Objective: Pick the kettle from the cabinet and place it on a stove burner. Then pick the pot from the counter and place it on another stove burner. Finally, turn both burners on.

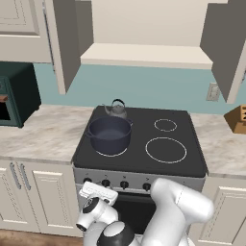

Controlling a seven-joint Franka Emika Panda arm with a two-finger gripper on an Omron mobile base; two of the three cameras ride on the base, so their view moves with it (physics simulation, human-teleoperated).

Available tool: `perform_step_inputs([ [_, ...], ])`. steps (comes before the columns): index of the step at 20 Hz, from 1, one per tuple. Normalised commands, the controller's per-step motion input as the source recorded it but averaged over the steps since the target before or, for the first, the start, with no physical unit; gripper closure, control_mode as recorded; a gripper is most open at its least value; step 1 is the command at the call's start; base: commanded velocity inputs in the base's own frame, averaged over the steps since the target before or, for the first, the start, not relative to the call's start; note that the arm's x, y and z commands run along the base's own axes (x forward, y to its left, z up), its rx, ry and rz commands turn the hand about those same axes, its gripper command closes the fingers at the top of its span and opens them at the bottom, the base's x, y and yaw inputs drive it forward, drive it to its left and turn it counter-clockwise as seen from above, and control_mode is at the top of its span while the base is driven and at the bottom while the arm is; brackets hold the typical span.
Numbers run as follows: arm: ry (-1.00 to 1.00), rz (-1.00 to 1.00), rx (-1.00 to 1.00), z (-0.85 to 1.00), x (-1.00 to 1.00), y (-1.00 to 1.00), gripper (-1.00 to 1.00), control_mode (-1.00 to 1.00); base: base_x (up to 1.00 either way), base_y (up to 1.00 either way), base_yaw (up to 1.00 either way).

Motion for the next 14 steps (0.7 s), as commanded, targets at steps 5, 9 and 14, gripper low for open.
perform_step_inputs([
  [5,0.0,0.01,0.0,-0.02,0.1,0.01,-1.0,-1.0,0.0,0.0,0.0],
  [9,0.0,0.0,0.0,0.0,0.05,-0.04,-1.0,-1.0,0.0,0.0,0.0],
  [14,-0.02,0.0,0.0,0.0,0.03,-0.01,1.0,-1.0,0.0,0.0,0.0],
])
